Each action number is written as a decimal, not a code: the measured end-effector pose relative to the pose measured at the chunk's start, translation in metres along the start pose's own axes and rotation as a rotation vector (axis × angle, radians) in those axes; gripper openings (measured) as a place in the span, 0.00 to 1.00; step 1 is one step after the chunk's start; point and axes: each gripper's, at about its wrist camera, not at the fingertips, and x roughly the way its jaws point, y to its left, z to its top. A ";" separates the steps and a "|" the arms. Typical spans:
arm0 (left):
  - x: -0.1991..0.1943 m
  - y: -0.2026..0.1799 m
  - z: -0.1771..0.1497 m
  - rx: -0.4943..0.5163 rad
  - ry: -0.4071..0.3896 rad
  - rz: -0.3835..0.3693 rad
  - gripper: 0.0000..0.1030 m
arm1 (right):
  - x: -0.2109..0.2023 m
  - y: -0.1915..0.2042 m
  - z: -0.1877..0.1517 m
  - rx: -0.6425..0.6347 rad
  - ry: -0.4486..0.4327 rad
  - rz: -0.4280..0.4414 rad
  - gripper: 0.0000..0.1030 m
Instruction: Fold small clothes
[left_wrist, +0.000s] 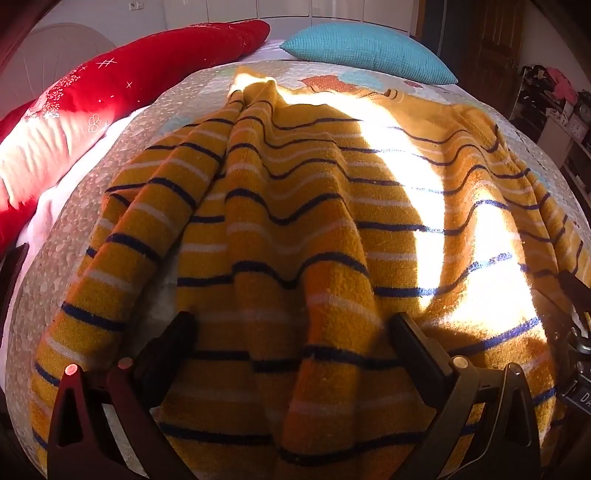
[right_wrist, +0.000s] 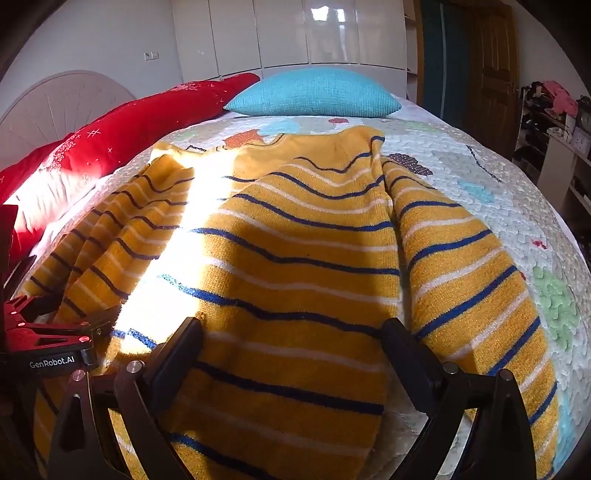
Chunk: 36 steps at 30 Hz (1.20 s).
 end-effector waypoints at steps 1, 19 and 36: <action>0.000 0.000 0.001 0.000 0.002 0.003 1.00 | 0.001 -0.002 -0.001 0.007 0.000 0.004 0.97; 0.004 -0.007 -0.001 -0.019 -0.030 0.028 1.00 | 0.010 -0.006 -0.005 0.041 0.014 -0.002 1.00; 0.003 -0.007 -0.001 -0.022 -0.033 0.015 1.00 | 0.012 -0.006 -0.004 0.040 0.028 0.003 1.00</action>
